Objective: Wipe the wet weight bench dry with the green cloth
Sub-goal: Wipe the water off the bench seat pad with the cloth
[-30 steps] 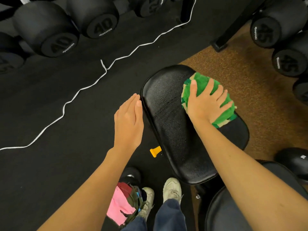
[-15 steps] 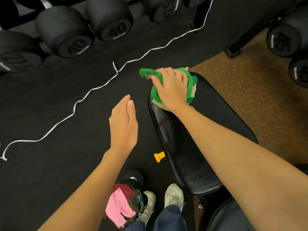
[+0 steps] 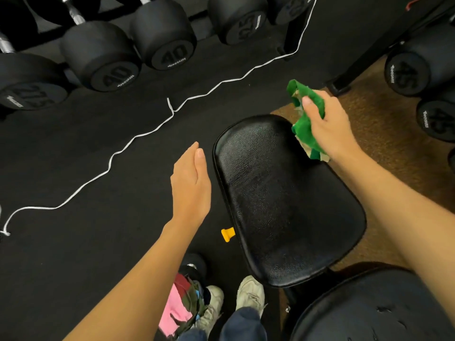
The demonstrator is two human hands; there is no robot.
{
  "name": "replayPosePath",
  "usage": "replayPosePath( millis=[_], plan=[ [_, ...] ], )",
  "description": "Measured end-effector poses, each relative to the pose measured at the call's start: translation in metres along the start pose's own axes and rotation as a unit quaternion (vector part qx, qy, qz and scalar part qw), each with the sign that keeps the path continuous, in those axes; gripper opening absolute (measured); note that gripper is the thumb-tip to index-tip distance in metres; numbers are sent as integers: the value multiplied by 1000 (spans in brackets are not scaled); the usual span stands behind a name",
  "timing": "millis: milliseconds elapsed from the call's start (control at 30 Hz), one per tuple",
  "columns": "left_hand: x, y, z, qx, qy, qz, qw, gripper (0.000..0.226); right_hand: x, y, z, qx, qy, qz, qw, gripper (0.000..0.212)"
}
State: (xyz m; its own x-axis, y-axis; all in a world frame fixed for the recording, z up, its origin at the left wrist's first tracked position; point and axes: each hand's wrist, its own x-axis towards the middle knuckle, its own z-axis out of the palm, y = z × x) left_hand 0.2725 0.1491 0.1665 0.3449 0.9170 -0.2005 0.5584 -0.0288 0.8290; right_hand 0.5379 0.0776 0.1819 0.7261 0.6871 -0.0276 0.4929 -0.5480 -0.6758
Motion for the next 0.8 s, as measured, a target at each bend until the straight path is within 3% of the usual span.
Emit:
replayPosePath(
  millis=[100,233,367,533,800],
  plan=[
    [-3,-3,1,6,-1,-9,1000,48,11,1,28,-68,-83,-16,994,53],
    [-1,-9,-6,2,-5,-23,1000,28,7,-26,77,-172,-137,-147,964,40],
    [11,-19,-15,81,-23,-19,996,38,-15,-54,106,-218,-214,-291,907,39],
    [31,-7,-27,92,-26,9,995,40,-77,-52,106,-238,-267,-441,823,44],
    [34,17,-15,108,-156,6,982,46,-157,-23,75,-208,-371,-517,743,39]
  ],
)
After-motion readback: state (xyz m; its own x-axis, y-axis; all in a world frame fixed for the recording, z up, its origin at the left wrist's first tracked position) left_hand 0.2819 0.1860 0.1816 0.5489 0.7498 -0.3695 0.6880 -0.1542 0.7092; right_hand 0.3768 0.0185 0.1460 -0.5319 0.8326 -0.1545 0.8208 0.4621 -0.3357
